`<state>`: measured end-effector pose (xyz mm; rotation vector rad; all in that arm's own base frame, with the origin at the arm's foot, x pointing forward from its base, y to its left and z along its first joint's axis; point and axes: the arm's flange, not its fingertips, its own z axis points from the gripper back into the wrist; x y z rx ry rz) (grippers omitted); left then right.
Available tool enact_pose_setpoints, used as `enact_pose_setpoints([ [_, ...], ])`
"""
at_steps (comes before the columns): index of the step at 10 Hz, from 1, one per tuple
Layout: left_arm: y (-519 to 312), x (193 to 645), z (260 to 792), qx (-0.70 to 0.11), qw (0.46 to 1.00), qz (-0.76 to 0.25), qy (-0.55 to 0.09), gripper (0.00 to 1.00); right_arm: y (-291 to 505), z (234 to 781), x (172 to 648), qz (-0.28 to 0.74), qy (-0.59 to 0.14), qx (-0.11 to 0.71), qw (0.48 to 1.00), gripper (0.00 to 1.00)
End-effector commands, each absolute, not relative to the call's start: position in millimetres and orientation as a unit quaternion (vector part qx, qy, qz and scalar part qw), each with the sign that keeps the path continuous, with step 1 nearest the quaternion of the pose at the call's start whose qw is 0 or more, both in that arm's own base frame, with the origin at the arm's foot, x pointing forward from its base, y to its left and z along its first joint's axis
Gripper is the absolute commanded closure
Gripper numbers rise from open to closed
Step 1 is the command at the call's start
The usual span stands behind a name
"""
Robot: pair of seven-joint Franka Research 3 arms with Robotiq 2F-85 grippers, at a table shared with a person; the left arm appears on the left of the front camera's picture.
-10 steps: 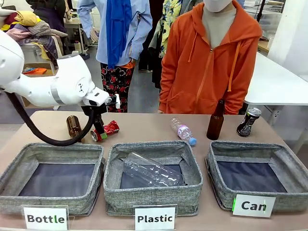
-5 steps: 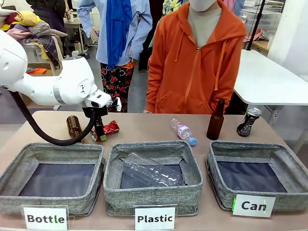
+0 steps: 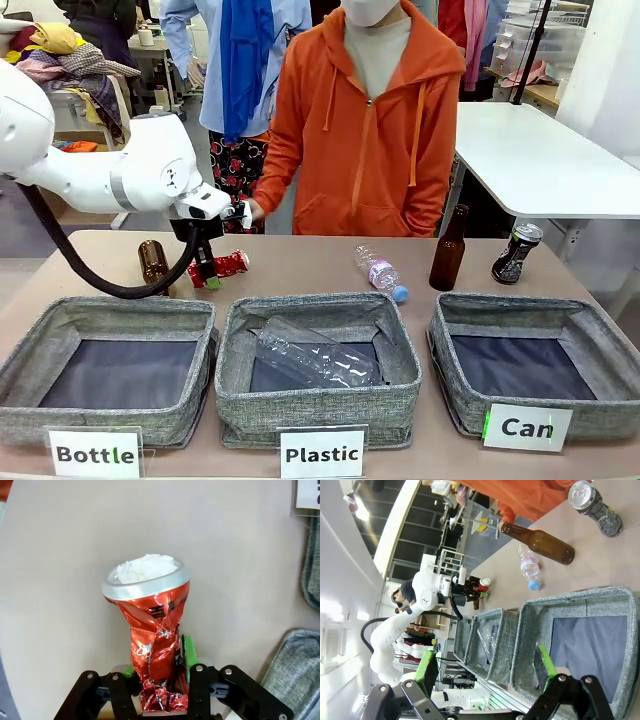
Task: Sort the can waste into the basket.
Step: Pick up the can waste from the table and place it in the right Fabric basket.
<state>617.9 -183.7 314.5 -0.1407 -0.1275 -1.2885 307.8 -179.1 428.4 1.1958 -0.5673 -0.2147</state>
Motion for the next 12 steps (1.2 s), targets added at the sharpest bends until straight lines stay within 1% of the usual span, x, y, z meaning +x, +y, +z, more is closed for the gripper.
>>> enact_pose_setpoints([
  [1,-170.6,608.5,348.4,-0.069,0.789,-0.608,-0.055,1.0,-180.3,431.1,309.0,-0.093,-0.268,0.556,0.781,0.0],
  [2,-154.3,595.3,379.9,-0.082,0.78,-0.617,-0.065,1.0,-180.3,431.1,309.0,-0.093,-0.268,0.556,0.781,0.0],
  [3,-123.9,574.1,424.7,-0.109,0.764,-0.632,-0.074,1.0,-180.3,431.1,309.0,-0.093,-0.268,0.556,0.781,0.0],
  [4,-91.5,549.0,462.1,-0.135,0.75,-0.644,-0.068,1.0,-180.3,431.1,309.0,-0.093,-0.268,0.556,0.781,0.0],
  [5,-63.9,524.8,488.0,-0.156,0.738,-0.654,-0.063,1.0,-180.3,431.1,309.0,-0.093,-0.268,0.556,0.781,0.0],
  [7,-6.0,470.2,529.4,-0.236,0.703,-0.669,-0.05,1.0,-180.3,431.1,309.0,-0.093,-0.268,0.556,0.781,0.0],
  [8,23.2,452.4,541.0,-0.244,0.709,-0.658,-0.072,1.0,-180.3,431.1,309.0,-0.093,-0.268,0.556,0.781,0.0],
  [9,60.1,440.0,550.4,-0.25,0.738,-0.615,-0.121,1.0,-180.3,431.1,309.0,-0.093,-0.268,0.556,0.781,0.0],
  [10,92.8,432.4,553.6,-0.264,0.746,-0.595,-0.14,0.91,-180.3,431.1,309.0,-0.093,-0.268,0.556,0.781,0.0],
  [11,128.9,427.0,555.4,-0.253,0.781,-0.546,-0.17,0.91,-180.3,431.1,309.0,-0.093,-0.268,0.556,0.781,0.0],
  [12,166.3,420.6,554.6,-0.276,0.762,-0.561,-0.166,0.91,-180.3,431.1,309.0,-0.093,-0.268,0.556,0.781,0.0],
])
